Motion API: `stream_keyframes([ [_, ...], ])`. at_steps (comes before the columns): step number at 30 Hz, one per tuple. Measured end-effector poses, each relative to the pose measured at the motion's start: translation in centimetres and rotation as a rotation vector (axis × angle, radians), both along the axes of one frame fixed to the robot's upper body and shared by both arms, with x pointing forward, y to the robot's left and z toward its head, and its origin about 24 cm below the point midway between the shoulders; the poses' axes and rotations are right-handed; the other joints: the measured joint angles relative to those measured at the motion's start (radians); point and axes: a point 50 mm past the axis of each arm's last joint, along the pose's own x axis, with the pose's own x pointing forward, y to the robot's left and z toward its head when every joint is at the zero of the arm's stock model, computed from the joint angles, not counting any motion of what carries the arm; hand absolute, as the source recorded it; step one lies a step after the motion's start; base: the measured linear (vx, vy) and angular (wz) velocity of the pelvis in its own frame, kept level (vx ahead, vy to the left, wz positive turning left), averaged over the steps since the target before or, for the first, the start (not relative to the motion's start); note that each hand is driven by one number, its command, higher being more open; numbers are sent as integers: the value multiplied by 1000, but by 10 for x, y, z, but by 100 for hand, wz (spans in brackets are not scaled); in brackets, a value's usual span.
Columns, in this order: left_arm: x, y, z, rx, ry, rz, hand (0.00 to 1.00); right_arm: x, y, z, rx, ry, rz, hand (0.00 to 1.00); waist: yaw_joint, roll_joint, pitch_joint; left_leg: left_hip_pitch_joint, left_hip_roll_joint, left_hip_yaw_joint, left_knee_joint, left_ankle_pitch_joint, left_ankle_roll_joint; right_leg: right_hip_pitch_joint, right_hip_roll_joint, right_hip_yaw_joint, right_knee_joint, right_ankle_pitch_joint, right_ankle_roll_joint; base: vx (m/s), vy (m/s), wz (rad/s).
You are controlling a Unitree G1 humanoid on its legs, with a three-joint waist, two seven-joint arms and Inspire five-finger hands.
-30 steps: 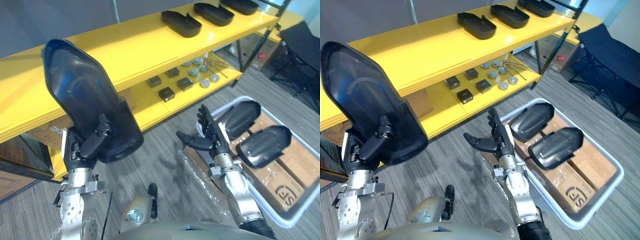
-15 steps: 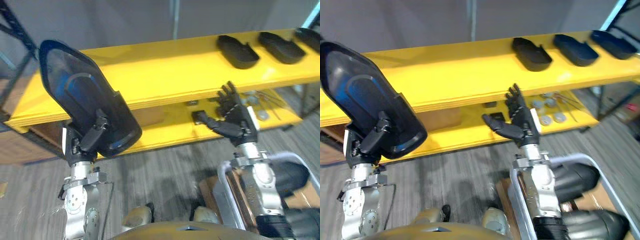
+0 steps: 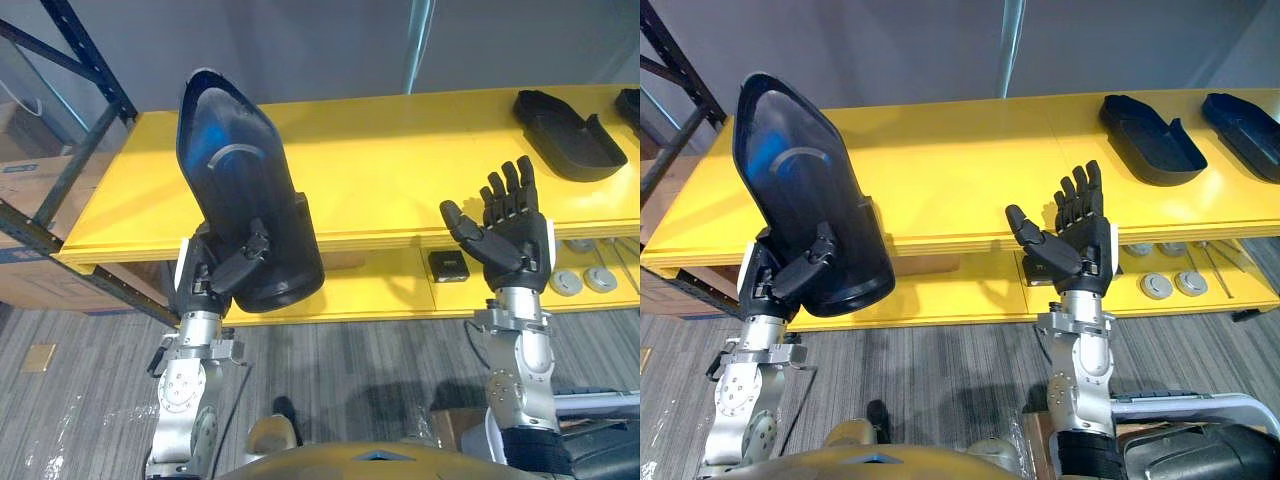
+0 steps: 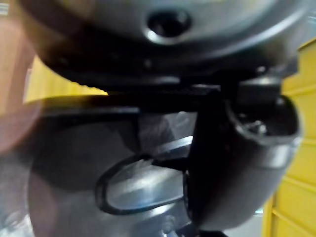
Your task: Walk over and take three plastic housings, then place them on the shelf
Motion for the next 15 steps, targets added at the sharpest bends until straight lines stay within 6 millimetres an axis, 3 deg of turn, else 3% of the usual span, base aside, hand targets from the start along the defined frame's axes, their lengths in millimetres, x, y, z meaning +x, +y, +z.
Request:
stream_keyframes([
  [4, -2, 14, 21, 63, -74, 12, 0, -5, 26, 2, -59, -1, 80, 100, -1, 2, 0, 30, 3, 100, -34, -10, 5, -55, 1, 16, -17, 53, -3, 34, 101, -63],
  [6, 0, 14, 26, 81, -88, -5, 0, -5, 29, 3, -80, 0, 92, 100, -6, 4, -1, 33, 10, 133, -35, -12, 3, -67, 10, 28, -43, 75, -5, -18, 25, -66],
  [11, 30, -2, 42, 134, -109, -135, 0, -9, 19, -5, -146, 91, 104, 100, -50, 5, -5, 61, 15, 223, -52, -14, -3, -91, 19, 57, -87, 107, -4, -68, 6, -51],
  [15, 62, -3, 51, 137, -105, -101, 0, -17, 15, -12, -171, 152, 139, 100, -93, 10, -8, 89, 17, 278, -76, -3, -8, -103, 27, 86, -105, 119, -1, -76, -9, -46],
])
